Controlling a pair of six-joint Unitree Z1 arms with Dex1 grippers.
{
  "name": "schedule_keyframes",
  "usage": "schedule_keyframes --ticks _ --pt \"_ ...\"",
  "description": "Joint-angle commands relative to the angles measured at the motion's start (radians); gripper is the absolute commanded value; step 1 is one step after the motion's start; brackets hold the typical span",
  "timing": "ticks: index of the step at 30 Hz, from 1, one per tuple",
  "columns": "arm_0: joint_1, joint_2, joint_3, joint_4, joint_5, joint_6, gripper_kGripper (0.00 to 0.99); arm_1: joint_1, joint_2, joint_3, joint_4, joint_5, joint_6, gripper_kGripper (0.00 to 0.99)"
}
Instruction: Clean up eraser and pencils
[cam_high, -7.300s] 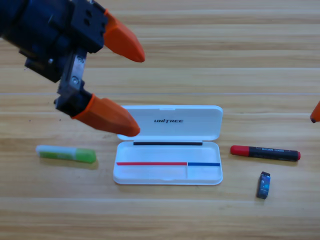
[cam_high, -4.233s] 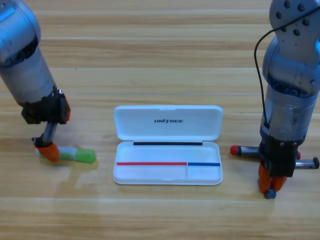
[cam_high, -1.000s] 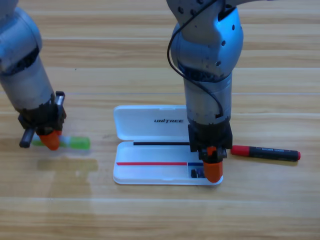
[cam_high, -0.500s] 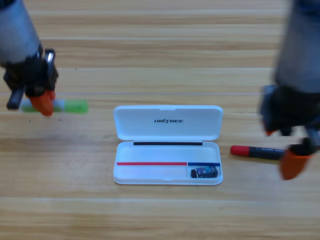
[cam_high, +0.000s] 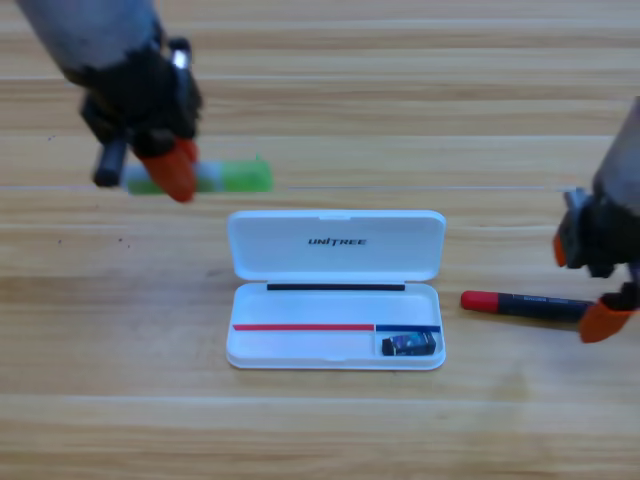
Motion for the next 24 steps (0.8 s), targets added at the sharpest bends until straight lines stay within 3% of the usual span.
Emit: schedule_keyframes --ticks 1,20,24 --pt "-0.119 0.131 -0.018 0.000 -0.035 -0.044 0.000 -0.036 0.163 -0.001 -0.067 0.006 -0.026 0.818" --pt "-0.160 0.302 -0.010 -0.132 -0.035 -0.093 0.000 -0.097 0.328 -0.104 -0.113 -0.060 -0.080 0.807" --pt "-0.160 0.311 0.022 -0.171 -0.038 -0.101 0.000 -0.099 0.331 -0.101 -0.110 -0.054 -0.081 0.624"
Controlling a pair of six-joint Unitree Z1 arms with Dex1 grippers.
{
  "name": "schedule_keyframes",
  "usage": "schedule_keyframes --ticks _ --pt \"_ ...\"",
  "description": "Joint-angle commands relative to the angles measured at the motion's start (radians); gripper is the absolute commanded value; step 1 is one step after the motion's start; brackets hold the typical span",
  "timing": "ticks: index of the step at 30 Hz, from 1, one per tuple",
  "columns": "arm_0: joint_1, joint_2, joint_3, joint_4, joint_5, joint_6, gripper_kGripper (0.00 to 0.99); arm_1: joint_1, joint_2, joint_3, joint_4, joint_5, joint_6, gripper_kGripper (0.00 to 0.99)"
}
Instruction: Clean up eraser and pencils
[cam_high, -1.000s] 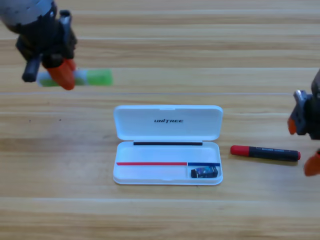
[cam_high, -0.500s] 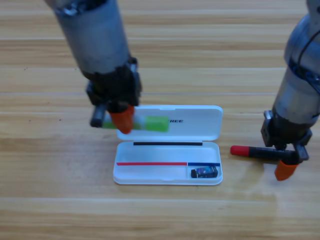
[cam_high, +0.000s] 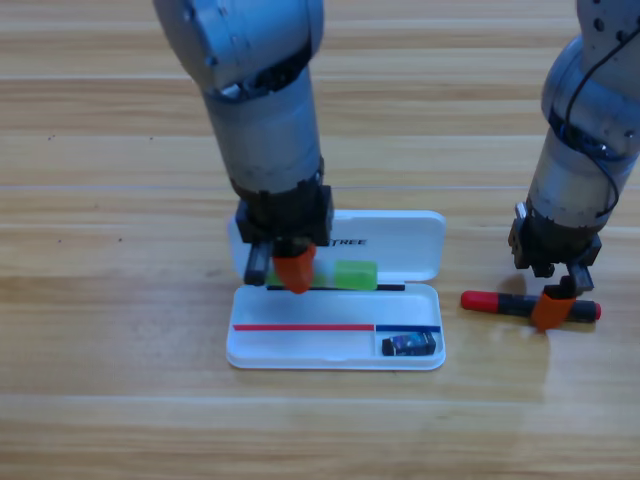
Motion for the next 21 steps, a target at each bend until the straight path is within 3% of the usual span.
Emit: schedule_keyframes --ticks 1,6,10,21 --pt "-0.017 0.063 0.061 -0.051 -0.015 -0.019 0.000 -0.036 0.075 0.004 -0.008 -0.004 -0.014 0.560" --pt "-0.017 0.064 0.129 -0.100 -0.015 -0.025 0.000 -0.036 0.073 0.014 0.017 0.036 -0.034 0.287" --pt "-0.017 0.063 0.153 -0.112 -0.014 -0.035 0.000 -0.036 0.064 0.024 0.036 0.059 -0.048 0.000" --pt "-0.017 0.069 0.165 -0.110 -0.015 -0.064 0.000 -0.034 -0.066 0.034 0.119 0.062 -0.026 0.000"
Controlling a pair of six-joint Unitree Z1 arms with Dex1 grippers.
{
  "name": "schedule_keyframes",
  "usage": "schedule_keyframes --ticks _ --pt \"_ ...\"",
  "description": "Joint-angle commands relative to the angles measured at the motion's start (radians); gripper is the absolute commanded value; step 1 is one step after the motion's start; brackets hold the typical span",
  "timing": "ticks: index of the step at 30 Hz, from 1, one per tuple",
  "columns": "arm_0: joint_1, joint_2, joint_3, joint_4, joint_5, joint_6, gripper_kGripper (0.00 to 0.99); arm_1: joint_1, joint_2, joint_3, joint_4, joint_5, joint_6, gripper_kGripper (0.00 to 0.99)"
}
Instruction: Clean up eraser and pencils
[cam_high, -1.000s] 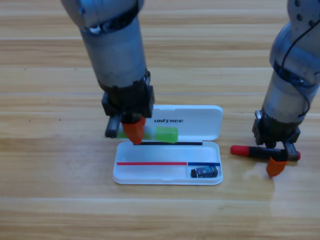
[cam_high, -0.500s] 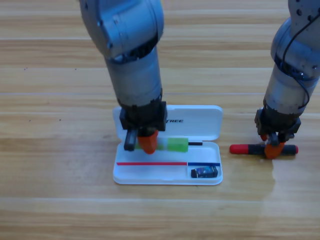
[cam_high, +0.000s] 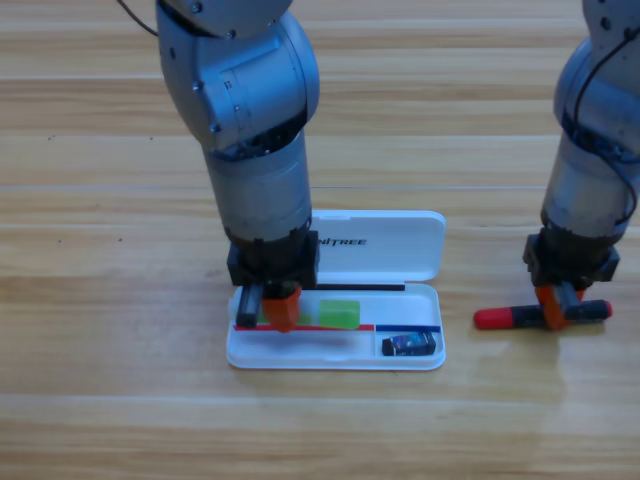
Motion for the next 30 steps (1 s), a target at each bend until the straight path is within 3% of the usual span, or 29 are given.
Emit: schedule_keyframes --ticks 1,30 --pt "-0.017 0.054 0.024 -0.011 -0.011 -0.017 0.000 -0.024 -0.069 0.024 0.051 0.012 0.015 0.000" --pt "-0.017 0.079 0.009 -0.014 -0.009 -0.028 0.000 -0.001 -0.150 0.041 0.102 0.041 0.050 0.000"
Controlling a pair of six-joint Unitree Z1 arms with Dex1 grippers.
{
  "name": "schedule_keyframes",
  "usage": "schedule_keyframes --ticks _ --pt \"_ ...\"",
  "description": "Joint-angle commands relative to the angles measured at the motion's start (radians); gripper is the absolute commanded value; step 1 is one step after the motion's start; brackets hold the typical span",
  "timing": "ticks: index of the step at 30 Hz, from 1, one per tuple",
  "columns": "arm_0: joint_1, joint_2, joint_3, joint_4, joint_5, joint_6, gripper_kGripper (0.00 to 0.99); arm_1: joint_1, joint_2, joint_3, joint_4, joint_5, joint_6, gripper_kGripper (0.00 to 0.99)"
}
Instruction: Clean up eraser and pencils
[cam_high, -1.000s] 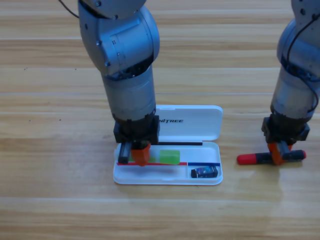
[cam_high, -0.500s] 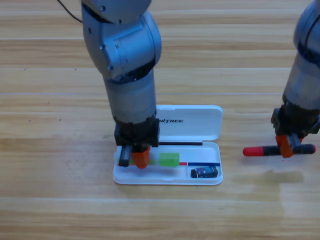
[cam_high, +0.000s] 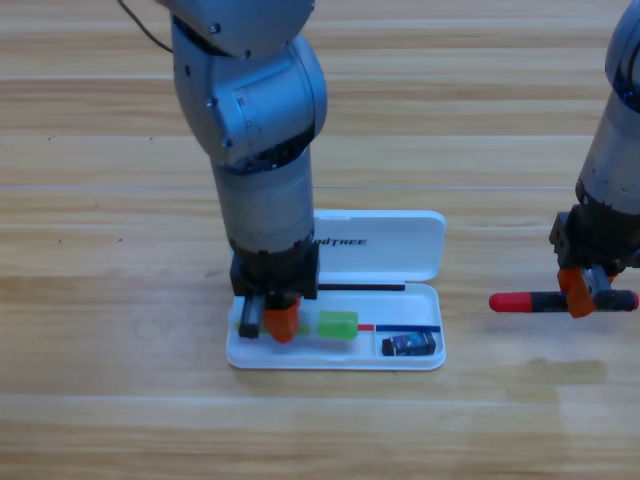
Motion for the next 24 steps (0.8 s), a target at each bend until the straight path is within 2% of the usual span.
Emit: schedule_keyframes --ticks 1,9,10,11,12,14,15,16,20,24 --pt "-0.016 0.050 0.007 -0.013 -0.008 -0.013 0.000 0.003 -0.026 0.026 0.021 0.006 0.008 0.000" --pt "-0.016 0.050 0.004 -0.010 -0.008 -0.018 0.000 0.016 -0.023 0.025 0.023 0.006 0.026 0.000" --pt "-0.016 0.050 0.004 -0.010 -0.008 -0.018 0.048 0.016 -0.023 0.025 0.023 0.006 0.026 0.000" --pt "-0.016 0.048 0.005 -0.010 -0.008 -0.020 0.189 0.016 -0.023 0.025 0.024 0.006 0.028 0.000" --pt "-0.016 0.048 0.008 -0.010 -0.008 -0.020 0.370 0.016 -0.025 0.025 0.026 0.004 0.028 0.000" --pt "-0.016 0.047 0.010 -0.007 -0.005 -0.024 0.621 0.019 -0.026 0.023 0.029 0.004 0.028 0.000" --pt "-0.016 0.045 0.010 -0.007 -0.005 -0.026 0.796 0.019 -0.028 0.023 0.030 0.006 0.028 0.000" --pt "-0.016 0.042 0.010 -0.007 -0.004 -0.027 0.891 0.019 -0.028 0.023 0.030 0.004 0.028 0.000" --pt "-0.016 0.034 0.011 -0.007 -0.004 -0.029 0.989 0.019 -0.030 0.023 0.032 0.004 0.026 0.000" --pt "-0.016 0.034 0.011 -0.005 -0.002 -0.029 0.990 0.023 -0.037 0.023 0.038 0.004 0.026 0.000"
